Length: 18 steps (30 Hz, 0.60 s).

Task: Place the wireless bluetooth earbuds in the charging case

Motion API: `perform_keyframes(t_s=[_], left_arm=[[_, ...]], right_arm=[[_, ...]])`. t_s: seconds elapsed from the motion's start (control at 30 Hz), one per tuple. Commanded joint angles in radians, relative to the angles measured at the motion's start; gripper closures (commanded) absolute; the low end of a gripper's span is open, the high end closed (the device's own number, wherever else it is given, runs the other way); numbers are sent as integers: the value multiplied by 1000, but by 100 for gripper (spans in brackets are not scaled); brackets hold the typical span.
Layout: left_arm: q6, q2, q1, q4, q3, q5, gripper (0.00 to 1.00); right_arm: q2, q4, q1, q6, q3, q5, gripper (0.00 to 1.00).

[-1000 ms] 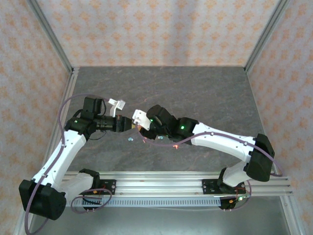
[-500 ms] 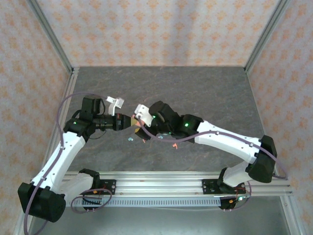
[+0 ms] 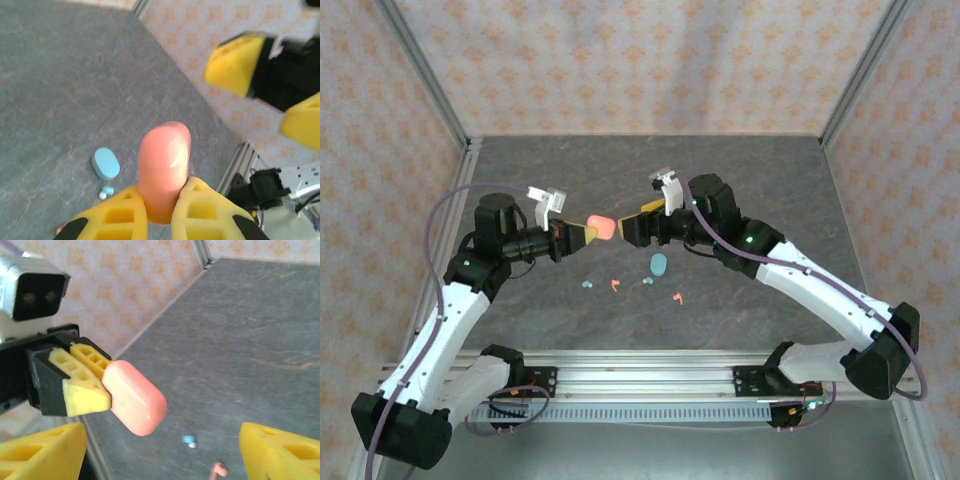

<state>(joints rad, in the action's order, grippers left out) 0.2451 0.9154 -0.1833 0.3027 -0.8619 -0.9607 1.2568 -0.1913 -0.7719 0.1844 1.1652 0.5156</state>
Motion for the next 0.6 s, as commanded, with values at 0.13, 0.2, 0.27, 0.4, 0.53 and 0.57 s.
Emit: perform_keyframes(t_s=[0.13, 0.2, 0.27, 0.4, 0.53, 0.57], left_arm=[[247, -44, -7, -359, 64, 41, 100], [299, -48, -14, -411, 78, 61, 100], [350, -48, -25, -452, 83, 66, 100], [393, -47, -51, -465, 71, 71, 100], [452, -40, -68, -494, 66, 71, 100], [459, -38, -69, -493, 64, 72, 100]], right_arm=[[45, 468, 52, 380, -107, 190, 20], [72, 517, 52, 419, -103, 223, 21], [95, 564, 52, 456, -102, 248, 22], [135, 660, 53, 519, -106, 267, 25], [172, 738, 54, 563, -96, 299, 32], [178, 752, 53, 571, -93, 307, 36]])
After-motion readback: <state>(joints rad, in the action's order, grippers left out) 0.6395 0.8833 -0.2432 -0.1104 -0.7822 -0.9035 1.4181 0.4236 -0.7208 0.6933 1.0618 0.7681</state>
